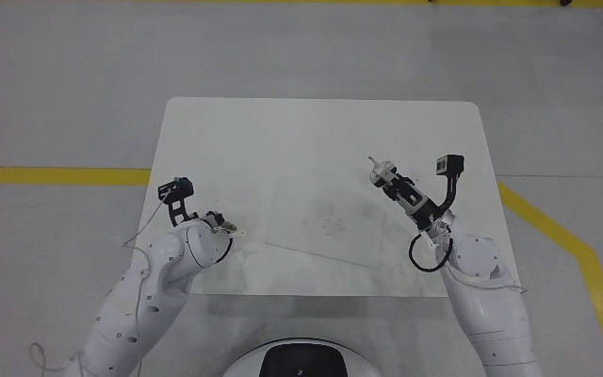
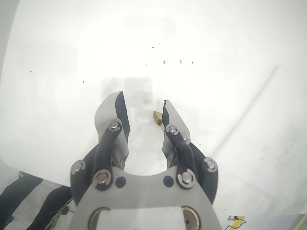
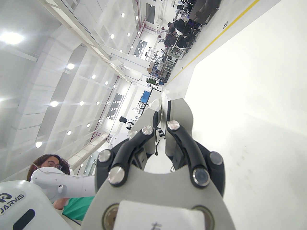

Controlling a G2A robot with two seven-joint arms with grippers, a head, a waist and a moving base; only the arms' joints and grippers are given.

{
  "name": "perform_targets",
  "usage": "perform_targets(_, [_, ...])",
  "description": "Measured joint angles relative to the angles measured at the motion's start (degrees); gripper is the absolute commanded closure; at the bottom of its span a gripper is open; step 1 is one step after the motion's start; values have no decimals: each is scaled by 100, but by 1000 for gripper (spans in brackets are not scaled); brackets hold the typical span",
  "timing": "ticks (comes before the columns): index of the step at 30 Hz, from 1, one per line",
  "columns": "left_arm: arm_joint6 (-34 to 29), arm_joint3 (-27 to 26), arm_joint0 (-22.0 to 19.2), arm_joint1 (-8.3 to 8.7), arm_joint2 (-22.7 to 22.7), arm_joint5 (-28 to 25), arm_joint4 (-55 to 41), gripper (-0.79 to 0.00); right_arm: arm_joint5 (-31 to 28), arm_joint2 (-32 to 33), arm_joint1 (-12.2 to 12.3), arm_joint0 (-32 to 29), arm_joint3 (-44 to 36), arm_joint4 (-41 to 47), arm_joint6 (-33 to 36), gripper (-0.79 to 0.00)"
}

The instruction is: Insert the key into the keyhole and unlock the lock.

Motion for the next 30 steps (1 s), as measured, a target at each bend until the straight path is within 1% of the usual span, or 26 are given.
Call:
perform_targets(2, [0, -7, -26, -15, 11, 0, 26, -342, 0, 0, 0, 0, 0, 0, 0, 0])
perform_targets(6, [-21, -74, -87, -44, -1, -22, 104, -388, 0, 0, 0, 0, 0, 0, 0, 0])
perform_targets(8, [-61, -146, -109, -50, -46, -62, 135, -477, 0, 0, 0, 0, 0, 0, 0, 0])
perform_targets(10, [-217, -261, -130, -41, -103, -217, 241, -551, 0, 0, 0, 0, 0, 0, 0, 0])
perform_targets(11, [-350, -328, -145, -29, -124, -351, 323, -588, 0, 0, 0, 0, 0, 0, 0, 0])
perform_targets(13, [-782, -519, -193, 11, -218, -784, 567, -662, 0, 0, 0, 0, 0, 0, 0, 0])
perform_targets(14, [-1015, -625, -226, 35, -267, -1017, 705, -668, 0, 0, 0, 0, 0, 0, 0, 0])
perform_targets(16, [-1631, -902, -332, 102, -360, -1639, 1188, -785, 0, 0, 0, 0, 0, 0, 0, 0])
perform_targets(18, [-2157, -1186, -424, 157, -465, -2289, 1547, -785, 0, 0, 0, 0, 0, 0, 0, 0])
perform_targets(19, [-2297, -1284, -460, 172, -573, -2511, 1541, -785, 0, 0, 0, 0, 0, 0, 0, 0])
perform_targets(21, [-2346, -1431, -520, 196, -925, -2815, 1287, -785, 0, 0, 0, 0, 0, 0, 0, 0])
perform_targets(24, [-2226, -1603, -502, 220, -1391, -3095, 896, -785, 0, 0, 0, 0, 0, 0, 0, 0])
perform_targets(25, [-2144, -1651, -494, 221, -1550, -3107, 736, -785, 0, 0, 0, 0, 0, 0, 0, 0])
perform_targets(27, [-1831, -1679, -487, 212, -1925, -2920, 370, -785, 0, 0, 0, 0, 0, 0, 0, 0])
perform_targets(28, [-1778, -1676, -487, 210, -1982, -2883, 322, -785, 0, 0, 0, 0, 0, 0, 0, 0])
perform_targets(30, [-1846, -1671, -486, 209, -1905, -2889, 391, -785, 0, 0, 0, 0, 0, 0, 0, 0])
